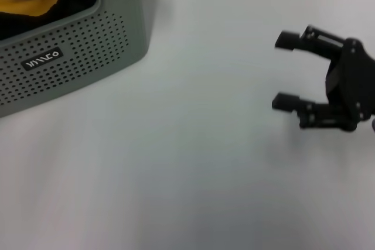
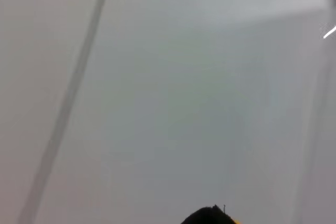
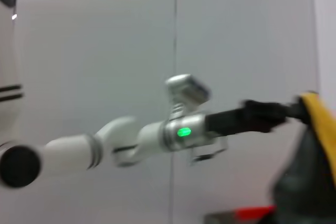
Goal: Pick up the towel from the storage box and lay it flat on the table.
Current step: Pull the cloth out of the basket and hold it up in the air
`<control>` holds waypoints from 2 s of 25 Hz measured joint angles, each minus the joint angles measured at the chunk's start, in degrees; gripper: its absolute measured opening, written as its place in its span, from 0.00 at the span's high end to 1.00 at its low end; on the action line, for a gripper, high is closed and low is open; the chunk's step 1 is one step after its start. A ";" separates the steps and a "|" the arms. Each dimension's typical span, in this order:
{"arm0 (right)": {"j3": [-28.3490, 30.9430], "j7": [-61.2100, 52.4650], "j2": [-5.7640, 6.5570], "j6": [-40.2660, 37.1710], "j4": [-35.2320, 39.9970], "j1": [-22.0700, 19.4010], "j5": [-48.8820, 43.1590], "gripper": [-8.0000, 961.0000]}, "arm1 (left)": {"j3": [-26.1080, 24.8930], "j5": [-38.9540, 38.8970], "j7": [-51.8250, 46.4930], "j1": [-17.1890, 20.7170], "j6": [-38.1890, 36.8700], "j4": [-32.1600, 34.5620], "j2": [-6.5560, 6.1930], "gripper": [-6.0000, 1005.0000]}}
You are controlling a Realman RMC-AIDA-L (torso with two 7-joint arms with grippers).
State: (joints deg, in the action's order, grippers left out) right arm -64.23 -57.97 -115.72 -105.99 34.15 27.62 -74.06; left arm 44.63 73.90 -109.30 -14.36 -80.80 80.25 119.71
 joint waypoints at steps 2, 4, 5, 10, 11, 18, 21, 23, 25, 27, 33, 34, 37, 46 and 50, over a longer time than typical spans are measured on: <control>0.40 1.67 -0.30 0.28 -0.24 -0.03 1.99 0.17 | 0.56 -6.35 -0.16 0.28 -4.81 -1.40 -0.01 0.98; -0.48 3.26 -0.43 0.30 -0.73 0.29 4.50 0.17 | 1.83 -11.97 -0.29 0.18 -8.71 -3.35 0.01 0.98; -1.58 4.26 -0.46 0.33 -1.18 0.62 6.22 0.17 | 2.86 -13.92 -0.32 0.09 -9.82 -4.40 0.05 0.98; -10.16 9.71 -0.46 3.47 -2.88 2.36 16.63 0.17 | 7.95 -22.77 -0.16 -0.22 -13.71 -9.22 0.16 0.98; -11.56 9.86 -0.46 4.07 -2.99 2.57 17.75 0.18 | 7.95 -22.77 -0.16 -0.22 -13.71 -9.22 0.16 0.98; -27.27 12.62 -0.46 6.97 -3.64 2.84 30.69 0.18 | 13.08 -34.27 8.23 -2.06 -20.48 -26.11 0.34 0.98; -31.41 13.96 -0.46 7.41 -3.50 2.40 35.20 0.18 | 12.76 -36.49 10.37 -3.42 -23.81 -32.63 0.24 0.98; -34.22 15.29 -0.46 8.89 -3.86 2.40 38.72 0.18 | 12.81 -36.62 11.20 -4.23 -24.73 -34.86 0.32 0.98; -37.70 17.04 -0.45 11.62 -3.91 2.63 42.54 0.19 | 13.34 -36.71 11.65 -4.78 -24.94 -35.34 0.55 0.98; -41.73 19.33 -0.46 14.25 -3.38 3.00 46.47 0.19 | 14.61 -37.36 12.41 -5.48 -25.06 -35.86 0.64 0.98; -49.33 23.24 -0.47 18.17 -2.24 4.36 53.21 0.19 | 16.87 -40.46 16.23 -8.66 -25.08 -40.46 0.55 0.98; -49.33 23.24 -0.47 18.17 -2.24 4.36 53.21 0.19 | 16.92 -40.84 16.64 -9.06 -25.06 -40.96 0.60 0.98; -50.33 23.62 -0.46 21.17 -1.12 4.71 53.96 0.19 | 18.79 -42.89 17.87 -10.38 -25.01 -42.43 0.71 0.98; -54.35 25.13 -0.46 26.49 0.54 6.46 57.90 0.20 | 25.47 -49.80 24.37 -13.79 -24.47 -45.49 0.71 0.98; -55.09 25.62 -0.47 27.14 0.92 6.66 58.63 0.20 | 26.51 -51.59 25.22 -14.97 -24.36 -47.28 0.74 0.98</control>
State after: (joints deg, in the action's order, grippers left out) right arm -119.32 -32.35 -116.19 -78.85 35.07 34.28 -15.42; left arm 71.14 22.30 -84.07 -29.33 -105.16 32.97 120.45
